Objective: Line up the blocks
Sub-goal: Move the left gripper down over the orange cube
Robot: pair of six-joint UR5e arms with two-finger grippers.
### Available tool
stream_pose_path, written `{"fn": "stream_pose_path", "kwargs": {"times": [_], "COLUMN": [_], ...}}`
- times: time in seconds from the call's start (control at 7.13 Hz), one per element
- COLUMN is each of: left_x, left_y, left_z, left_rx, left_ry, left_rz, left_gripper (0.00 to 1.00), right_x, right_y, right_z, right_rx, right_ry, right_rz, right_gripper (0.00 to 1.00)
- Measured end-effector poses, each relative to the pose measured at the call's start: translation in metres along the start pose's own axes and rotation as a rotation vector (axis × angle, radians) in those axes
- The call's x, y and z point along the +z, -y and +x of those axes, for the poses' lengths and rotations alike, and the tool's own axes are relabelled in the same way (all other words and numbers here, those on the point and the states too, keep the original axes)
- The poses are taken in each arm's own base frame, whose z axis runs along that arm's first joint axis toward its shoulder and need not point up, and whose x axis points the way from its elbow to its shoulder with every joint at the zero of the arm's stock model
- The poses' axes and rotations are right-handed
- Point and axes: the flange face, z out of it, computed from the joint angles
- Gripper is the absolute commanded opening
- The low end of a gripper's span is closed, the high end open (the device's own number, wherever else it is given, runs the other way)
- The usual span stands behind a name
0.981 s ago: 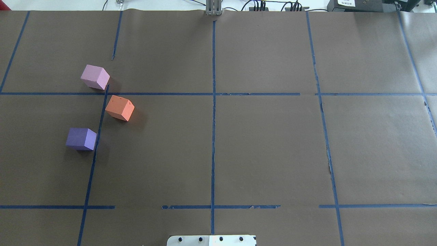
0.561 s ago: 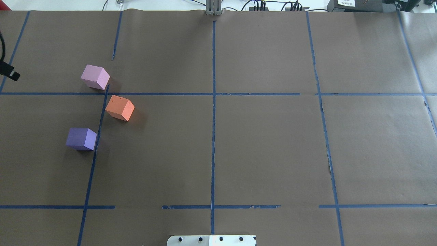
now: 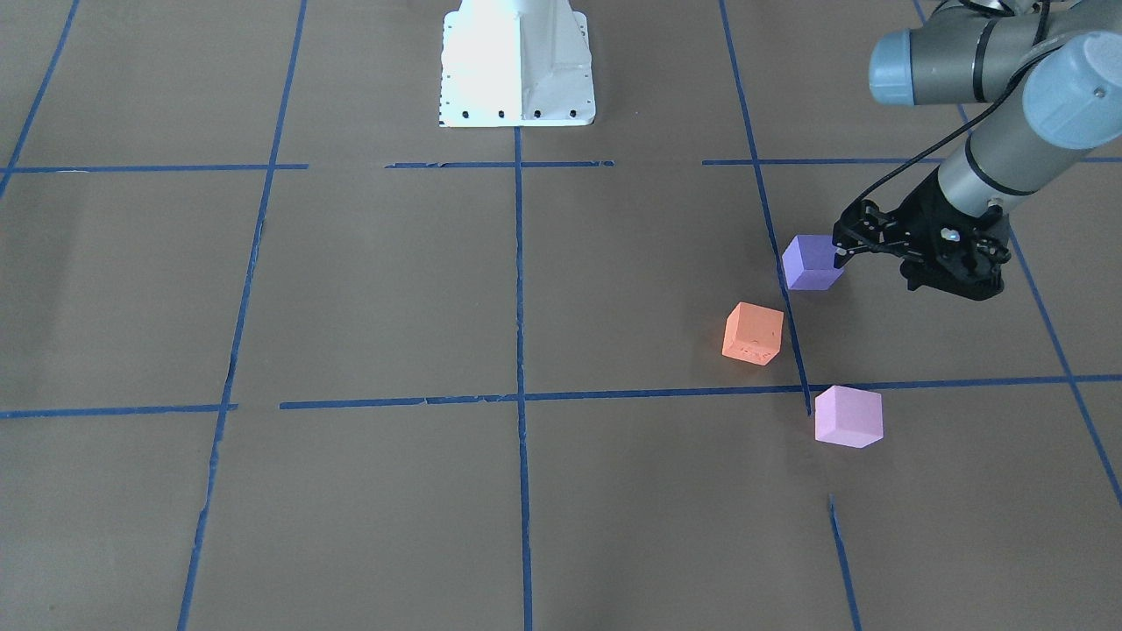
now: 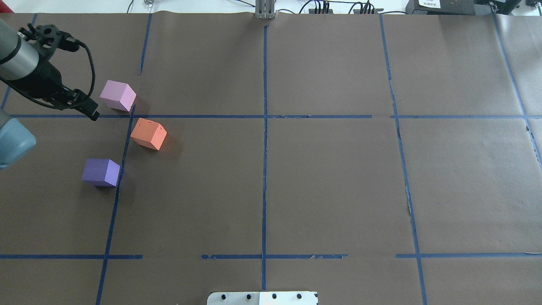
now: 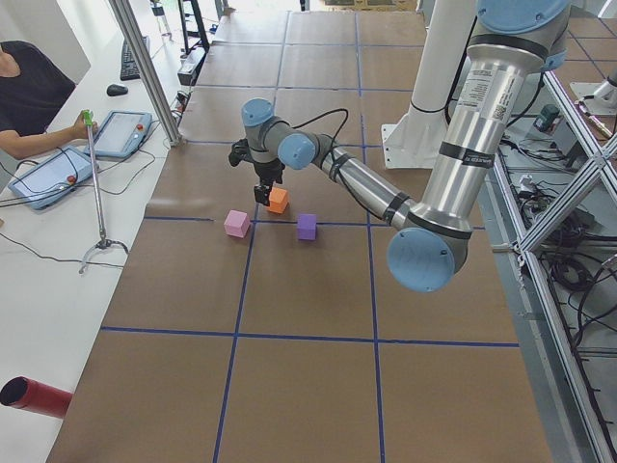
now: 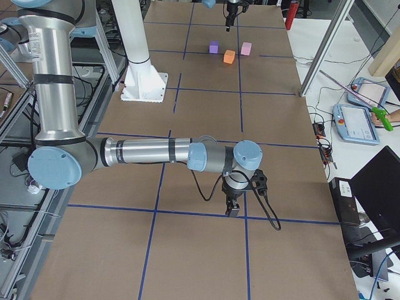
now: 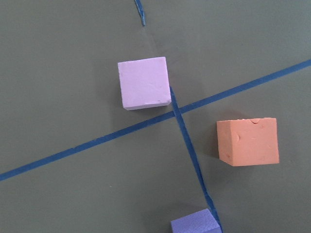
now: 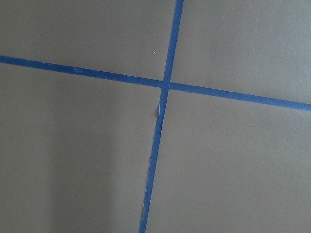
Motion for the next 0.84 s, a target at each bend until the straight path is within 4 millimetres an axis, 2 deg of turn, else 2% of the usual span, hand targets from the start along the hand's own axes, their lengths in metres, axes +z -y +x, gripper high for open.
{"fn": "stream_pose_path", "kwargs": {"times": [0.42,0.56,0.84], "left_x": [0.039,0.057,0.088], "left_y": [0.017,0.020,0.023], "left_z": [0.044,0.053,0.058], "left_rx": [-0.035,-0.037,-0.043], "left_ry": [-0.035,-0.047,-0.060], "left_rz": [-0.021,-0.030,-0.042], "left_gripper": [1.00,1.00,1.00], "right_x": [0.000,0.000,0.000], "right_y": [0.000,0.000,0.000], "right_z": [0.000,0.000,0.000], "right_rx": [-0.001,0.000,0.000], "right_ry": [0.000,0.000,0.000], "right_rz": [0.000,0.000,0.000], "right_gripper": [1.00,1.00,1.00]}}
